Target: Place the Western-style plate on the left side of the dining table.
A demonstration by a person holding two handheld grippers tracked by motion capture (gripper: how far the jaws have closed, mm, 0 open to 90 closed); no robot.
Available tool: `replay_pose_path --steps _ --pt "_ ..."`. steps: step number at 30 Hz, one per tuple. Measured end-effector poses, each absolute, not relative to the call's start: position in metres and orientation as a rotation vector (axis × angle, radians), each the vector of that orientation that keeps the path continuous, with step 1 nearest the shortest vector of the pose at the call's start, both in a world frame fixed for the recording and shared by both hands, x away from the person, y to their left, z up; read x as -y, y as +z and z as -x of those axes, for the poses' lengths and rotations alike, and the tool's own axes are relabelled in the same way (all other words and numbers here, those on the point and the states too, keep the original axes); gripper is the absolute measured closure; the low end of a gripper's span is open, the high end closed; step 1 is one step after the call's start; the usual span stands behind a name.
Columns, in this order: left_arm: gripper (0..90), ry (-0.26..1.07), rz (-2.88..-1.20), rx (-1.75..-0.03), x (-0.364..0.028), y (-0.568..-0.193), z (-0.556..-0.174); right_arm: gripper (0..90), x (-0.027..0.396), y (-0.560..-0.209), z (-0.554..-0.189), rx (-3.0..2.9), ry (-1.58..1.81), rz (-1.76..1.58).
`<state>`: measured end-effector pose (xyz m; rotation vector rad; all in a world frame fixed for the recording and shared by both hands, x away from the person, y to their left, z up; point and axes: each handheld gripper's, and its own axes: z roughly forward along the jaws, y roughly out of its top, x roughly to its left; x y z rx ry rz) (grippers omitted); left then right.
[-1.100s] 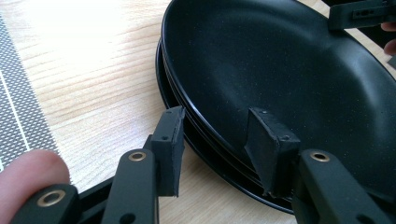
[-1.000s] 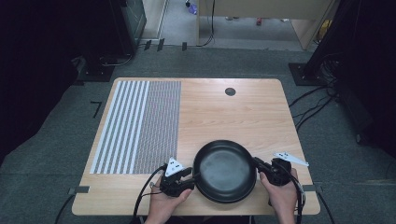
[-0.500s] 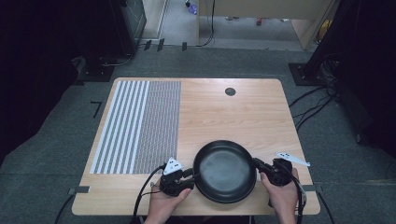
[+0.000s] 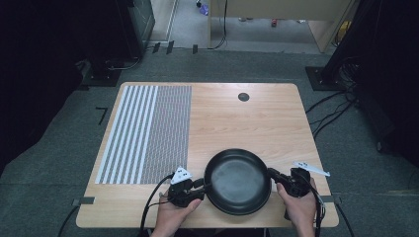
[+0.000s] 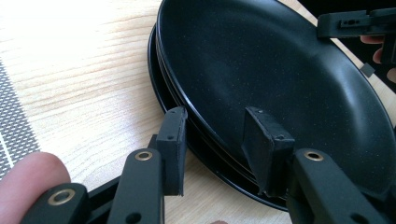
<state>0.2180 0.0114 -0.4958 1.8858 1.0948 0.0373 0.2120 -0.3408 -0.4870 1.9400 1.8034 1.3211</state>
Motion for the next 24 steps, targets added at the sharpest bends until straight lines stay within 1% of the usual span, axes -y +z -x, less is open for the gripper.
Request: replay_pose_path --steps 14,18,24 --pt "59.1 0.032 -1.880 -1.100 -0.0111 -0.4961 -0.2182 86.5 0.3386 -0.4917 -0.2131 -1.816 1.377 -1.929" --pt "58.9 -0.005 -1.864 -1.110 -0.0137 -0.4962 -0.2201 86.3 0.3334 -0.4931 -0.2136 -1.830 1.387 -1.918" --pt "59.4 0.025 -1.856 -1.133 -0.0164 -0.4921 -0.2187 86.5 0.3338 -0.4960 -0.2140 -1.835 1.437 -1.939"
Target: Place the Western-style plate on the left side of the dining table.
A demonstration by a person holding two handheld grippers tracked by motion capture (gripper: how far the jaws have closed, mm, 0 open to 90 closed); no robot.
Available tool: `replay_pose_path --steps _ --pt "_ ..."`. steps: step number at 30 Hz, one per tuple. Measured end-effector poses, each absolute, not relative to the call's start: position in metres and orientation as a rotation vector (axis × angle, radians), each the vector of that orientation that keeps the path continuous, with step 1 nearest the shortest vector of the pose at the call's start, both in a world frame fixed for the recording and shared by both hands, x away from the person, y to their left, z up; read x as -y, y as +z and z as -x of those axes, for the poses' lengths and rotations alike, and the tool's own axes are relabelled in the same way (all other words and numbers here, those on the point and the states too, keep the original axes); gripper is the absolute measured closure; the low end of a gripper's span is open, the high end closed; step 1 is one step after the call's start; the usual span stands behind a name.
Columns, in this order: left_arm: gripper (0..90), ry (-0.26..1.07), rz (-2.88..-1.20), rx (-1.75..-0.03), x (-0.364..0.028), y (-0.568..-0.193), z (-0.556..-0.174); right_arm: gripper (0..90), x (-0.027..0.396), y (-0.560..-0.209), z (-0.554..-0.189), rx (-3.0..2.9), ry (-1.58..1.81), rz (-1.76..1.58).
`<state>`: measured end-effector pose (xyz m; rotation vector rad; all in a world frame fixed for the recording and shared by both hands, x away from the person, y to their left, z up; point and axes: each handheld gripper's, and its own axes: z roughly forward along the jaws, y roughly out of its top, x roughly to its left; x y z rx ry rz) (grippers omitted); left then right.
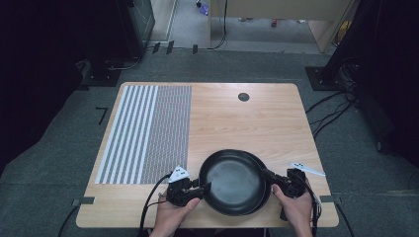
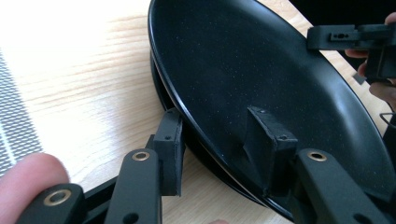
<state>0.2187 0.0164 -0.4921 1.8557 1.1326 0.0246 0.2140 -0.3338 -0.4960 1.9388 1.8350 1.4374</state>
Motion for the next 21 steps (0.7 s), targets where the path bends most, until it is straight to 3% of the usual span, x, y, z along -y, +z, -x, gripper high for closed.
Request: replay_pose_path --steps 4,21 --pt "63.5 0.014 -1.836 -1.149 -0.025 -0.485 -0.220 86.4 0.329 -0.497 -0.213 -1.853 1.457 -1.934" --pt "63.2 -0.009 -1.830 -1.152 -0.031 -0.483 -0.222 82.4 0.324 -0.509 -0.216 -1.823 1.533 -2.001"
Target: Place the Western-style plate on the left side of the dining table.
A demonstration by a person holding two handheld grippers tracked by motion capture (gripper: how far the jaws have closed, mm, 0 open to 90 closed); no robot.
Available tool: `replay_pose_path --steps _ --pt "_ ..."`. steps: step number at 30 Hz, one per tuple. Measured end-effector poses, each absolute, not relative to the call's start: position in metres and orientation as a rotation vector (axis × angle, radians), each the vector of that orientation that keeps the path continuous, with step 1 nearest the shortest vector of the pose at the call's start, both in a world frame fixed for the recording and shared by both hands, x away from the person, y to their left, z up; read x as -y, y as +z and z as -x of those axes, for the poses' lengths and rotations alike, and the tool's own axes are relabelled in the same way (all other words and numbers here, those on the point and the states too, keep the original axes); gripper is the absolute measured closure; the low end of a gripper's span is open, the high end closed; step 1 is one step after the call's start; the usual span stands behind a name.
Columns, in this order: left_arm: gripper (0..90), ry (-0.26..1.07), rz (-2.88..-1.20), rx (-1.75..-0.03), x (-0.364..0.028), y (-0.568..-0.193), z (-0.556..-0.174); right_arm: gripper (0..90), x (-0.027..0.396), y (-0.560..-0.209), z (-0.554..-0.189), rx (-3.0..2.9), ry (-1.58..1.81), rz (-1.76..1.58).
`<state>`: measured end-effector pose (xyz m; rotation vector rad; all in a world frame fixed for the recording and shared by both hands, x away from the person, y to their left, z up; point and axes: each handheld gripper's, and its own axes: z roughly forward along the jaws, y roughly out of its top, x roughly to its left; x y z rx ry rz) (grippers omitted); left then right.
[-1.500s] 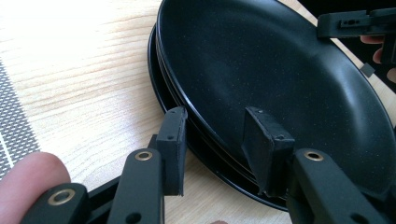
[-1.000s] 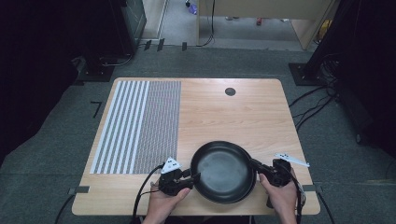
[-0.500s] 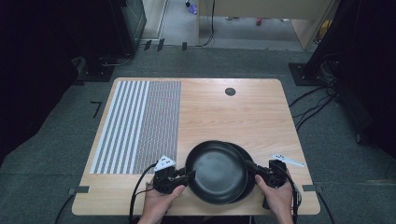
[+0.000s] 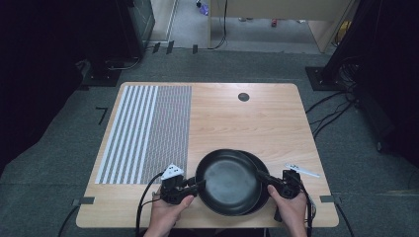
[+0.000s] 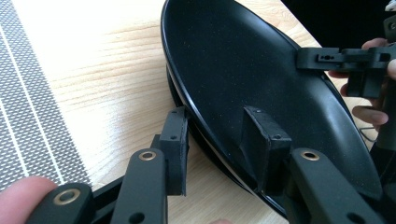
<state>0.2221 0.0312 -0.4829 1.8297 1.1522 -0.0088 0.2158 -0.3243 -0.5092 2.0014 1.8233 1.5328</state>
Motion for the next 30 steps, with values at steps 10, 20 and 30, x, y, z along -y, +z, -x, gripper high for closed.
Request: replay_pose_path --steps 10,20,30 --pt "65.2 -0.028 -1.808 -1.160 -0.035 -0.482 -0.222 84.3 0.328 -0.519 -0.216 -1.725 1.671 -2.150" --pt "70.5 -0.099 -1.789 -1.198 -0.037 -0.484 -0.224 85.9 0.327 -0.511 -0.210 -1.628 1.723 -2.156" --pt "74.6 -0.112 -1.751 -1.230 -0.043 -0.478 -0.227 85.5 0.321 -0.505 -0.209 -1.630 1.729 -2.131"
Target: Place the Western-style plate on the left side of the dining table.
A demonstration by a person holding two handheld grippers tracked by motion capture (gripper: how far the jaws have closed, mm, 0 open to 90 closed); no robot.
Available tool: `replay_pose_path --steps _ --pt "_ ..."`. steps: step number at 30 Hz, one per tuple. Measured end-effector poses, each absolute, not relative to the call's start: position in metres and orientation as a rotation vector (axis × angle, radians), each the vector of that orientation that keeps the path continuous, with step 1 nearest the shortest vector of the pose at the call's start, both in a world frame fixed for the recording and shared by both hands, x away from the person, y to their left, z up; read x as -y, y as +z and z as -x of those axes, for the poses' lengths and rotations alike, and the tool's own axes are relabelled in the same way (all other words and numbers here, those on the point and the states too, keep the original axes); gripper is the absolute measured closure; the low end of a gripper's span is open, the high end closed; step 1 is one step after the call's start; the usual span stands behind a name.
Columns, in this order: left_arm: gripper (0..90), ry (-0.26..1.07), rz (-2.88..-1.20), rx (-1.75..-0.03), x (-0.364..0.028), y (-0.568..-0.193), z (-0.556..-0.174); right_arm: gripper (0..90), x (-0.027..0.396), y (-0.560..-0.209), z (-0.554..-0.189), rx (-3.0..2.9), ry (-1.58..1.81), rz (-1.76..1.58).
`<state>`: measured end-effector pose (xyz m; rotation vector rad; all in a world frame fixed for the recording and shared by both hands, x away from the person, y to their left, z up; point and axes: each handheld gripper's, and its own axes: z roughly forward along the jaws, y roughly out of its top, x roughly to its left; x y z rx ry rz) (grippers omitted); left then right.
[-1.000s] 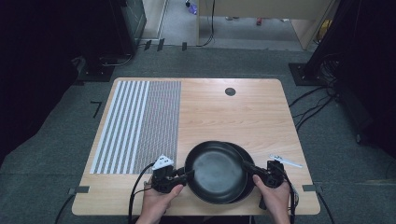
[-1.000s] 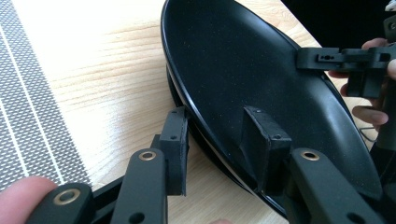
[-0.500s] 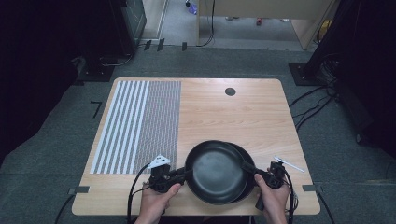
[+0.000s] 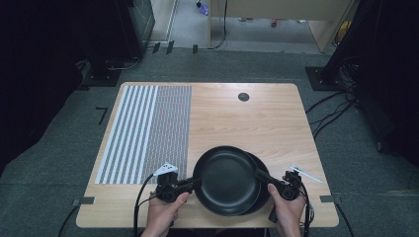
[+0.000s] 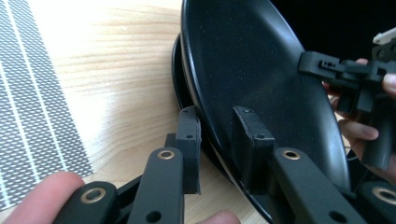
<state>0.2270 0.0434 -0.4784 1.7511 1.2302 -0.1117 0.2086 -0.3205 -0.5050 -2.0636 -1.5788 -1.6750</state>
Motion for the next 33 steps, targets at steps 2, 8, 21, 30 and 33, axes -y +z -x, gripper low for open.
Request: replay_pose_path --steps 2,8,21,30,33 --pt "75.5 -0.105 -1.743 -1.238 -0.045 -0.475 -0.228 85.5 0.318 -0.504 -0.208 1.576 -1.676 2.057" --pt "76.5 -0.093 -1.725 -1.249 -0.050 -0.470 -0.229 85.1 0.312 -0.502 -0.210 1.567 -1.681 2.050" --pt "76.6 -0.092 -1.692 -1.246 -0.071 -0.456 -0.242 85.0 0.293 -0.481 -0.226 1.583 -1.693 2.043" --pt "76.8 -0.067 -1.652 -1.267 -0.101 -0.445 -0.259 85.0 0.265 -0.468 -0.250 1.621 -1.695 2.026" --pt "76.9 -0.062 -1.641 -1.274 -0.107 -0.443 -0.262 85.0 0.257 -0.464 -0.256 1.632 -1.695 2.018"
